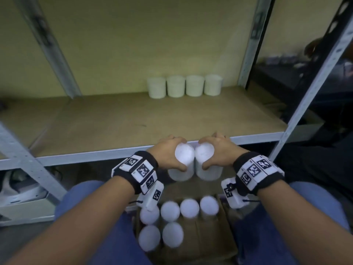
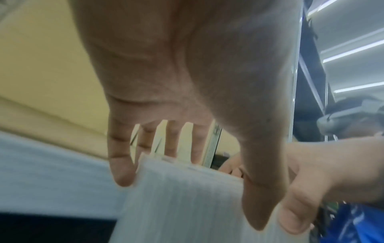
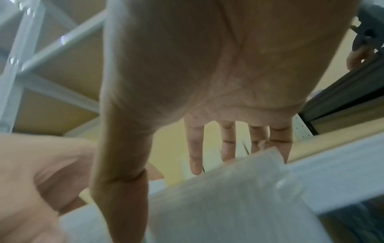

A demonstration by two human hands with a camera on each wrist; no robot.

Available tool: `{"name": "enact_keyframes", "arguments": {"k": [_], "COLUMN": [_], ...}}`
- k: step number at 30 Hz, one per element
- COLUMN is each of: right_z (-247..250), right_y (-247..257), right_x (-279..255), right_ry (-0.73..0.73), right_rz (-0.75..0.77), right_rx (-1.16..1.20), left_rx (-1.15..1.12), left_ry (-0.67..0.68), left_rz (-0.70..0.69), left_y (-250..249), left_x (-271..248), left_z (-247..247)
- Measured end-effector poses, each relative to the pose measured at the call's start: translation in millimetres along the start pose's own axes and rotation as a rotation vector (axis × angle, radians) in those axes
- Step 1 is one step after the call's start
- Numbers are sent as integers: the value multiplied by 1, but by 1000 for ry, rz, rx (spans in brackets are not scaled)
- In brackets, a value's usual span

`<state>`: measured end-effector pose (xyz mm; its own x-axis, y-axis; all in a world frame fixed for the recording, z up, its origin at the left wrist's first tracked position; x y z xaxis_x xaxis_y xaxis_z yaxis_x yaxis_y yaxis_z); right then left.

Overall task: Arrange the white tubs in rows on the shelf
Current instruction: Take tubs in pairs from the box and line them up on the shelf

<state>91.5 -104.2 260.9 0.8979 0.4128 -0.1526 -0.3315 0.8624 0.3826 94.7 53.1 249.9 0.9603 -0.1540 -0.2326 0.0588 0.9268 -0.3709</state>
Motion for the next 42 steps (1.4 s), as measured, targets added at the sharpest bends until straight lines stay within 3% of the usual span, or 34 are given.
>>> {"name": "enact_keyframes", "arguments": {"k": [7, 15, 27, 35, 42], "right_z": [53, 58, 27, 38, 34], "right_y": [50, 94, 125, 125, 124], "right_x": [23, 75, 126, 107, 101], "right_ry": [-147, -233, -274, -362, -291], "right_rz": [123, 228, 305, 357, 380], "right_rx": [52, 105, 125, 98, 27], "left_rx": [-57, -102, -149, -87, -54], "left_ry": [-144, -245, -329, -419, -444], "left_rz": [33, 164, 286, 255, 247], "left_y": [19, 68, 123, 111, 96], "left_x": [-17, -20, -12, -25, -39], "left_z": [83, 123, 126, 122, 122]}}
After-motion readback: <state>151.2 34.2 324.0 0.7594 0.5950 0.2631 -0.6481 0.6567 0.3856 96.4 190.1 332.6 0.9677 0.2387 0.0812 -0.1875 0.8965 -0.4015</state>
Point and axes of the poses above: each hand's wrist, its own x-axis towards the middle knuckle, its own z-axis out of the back of the hand, y = z × x, the point moved 8 cm from there along x, towards the middle knuckle, and after that the axes turned 12 degrees about z, right-handed, at the moved point
